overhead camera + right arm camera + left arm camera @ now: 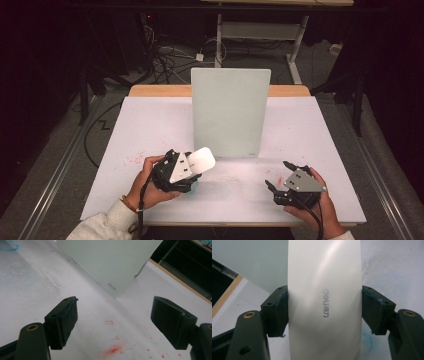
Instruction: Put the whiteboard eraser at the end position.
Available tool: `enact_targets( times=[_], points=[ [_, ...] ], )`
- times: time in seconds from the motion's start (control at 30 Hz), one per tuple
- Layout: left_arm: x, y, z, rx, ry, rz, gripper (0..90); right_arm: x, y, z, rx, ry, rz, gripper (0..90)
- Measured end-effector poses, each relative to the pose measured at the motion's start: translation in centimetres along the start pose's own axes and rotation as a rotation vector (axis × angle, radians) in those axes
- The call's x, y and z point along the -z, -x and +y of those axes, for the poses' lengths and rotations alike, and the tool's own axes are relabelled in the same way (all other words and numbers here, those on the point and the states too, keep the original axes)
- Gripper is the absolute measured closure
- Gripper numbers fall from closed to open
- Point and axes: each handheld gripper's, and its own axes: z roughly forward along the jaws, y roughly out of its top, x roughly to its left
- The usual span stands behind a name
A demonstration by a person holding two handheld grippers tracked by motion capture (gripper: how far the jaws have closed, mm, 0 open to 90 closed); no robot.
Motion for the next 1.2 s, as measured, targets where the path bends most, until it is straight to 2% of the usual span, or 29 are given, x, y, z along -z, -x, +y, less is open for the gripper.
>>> enact_targets(
  times=[0.13, 0.2, 0.53, 0.83, 1.2],
  points=[
    [-0.5, 0.6, 0.2, -0.023, -0.016, -0.035, 29.1, 0.1, 0.1, -0.2, 0.002, -0.003, -0.003, 22.5],
    [-0.7, 0.8, 0.3, -0.026, -0.019, -0.066, 29.1, 0.1, 0.0, -0.2, 0.001, -0.005, -0.003, 22.5],
    [-2.2, 2.0, 0.8, -0.091, -0.071, -0.151, 29.1, 0.1, -0.2, -0.1, 0.009, -0.006, 0.008, 22.5],
    [-3.5, 2.6, 1.3, -0.11, -0.109, -0.197, 29.1, 0.1, -0.2, -0.2, 0.005, -0.009, 0.012, 22.6],
    [-4.7, 3.1, 2.3, -0.162, -0.135, -0.26, 29.1, -0.1, -0.4, -0.3, 0.014, -0.018, 0.019, 22.6]
  ],
)
